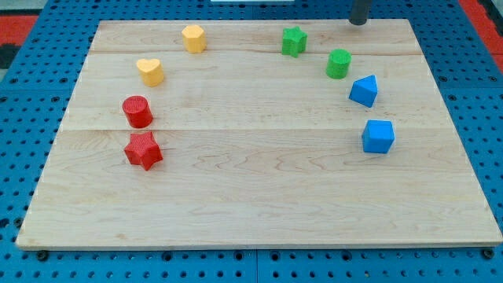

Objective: Slide the green circle to the top right of the red star

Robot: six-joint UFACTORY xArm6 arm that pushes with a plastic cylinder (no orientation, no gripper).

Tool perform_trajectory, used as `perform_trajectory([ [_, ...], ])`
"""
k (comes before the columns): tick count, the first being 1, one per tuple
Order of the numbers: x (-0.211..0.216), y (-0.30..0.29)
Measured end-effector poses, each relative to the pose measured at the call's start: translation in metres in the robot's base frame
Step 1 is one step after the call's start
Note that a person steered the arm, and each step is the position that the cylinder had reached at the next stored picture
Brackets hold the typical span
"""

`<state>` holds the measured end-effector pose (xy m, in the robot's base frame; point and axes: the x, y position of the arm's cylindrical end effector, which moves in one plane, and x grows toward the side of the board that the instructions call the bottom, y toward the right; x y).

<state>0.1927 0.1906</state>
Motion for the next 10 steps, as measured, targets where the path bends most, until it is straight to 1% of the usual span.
perform_trajectory([
  [1,0.000,0.000],
  [2,0.022,0.000],
  [3,0.059,0.002],
  [4,0.078,-0.005],
  [6,0.125,-0.093],
  [7,0.146,-0.092],
  [8,0.163,-0.078],
  [9,0.184,-0.096],
  [10,0.208,-0.138],
])
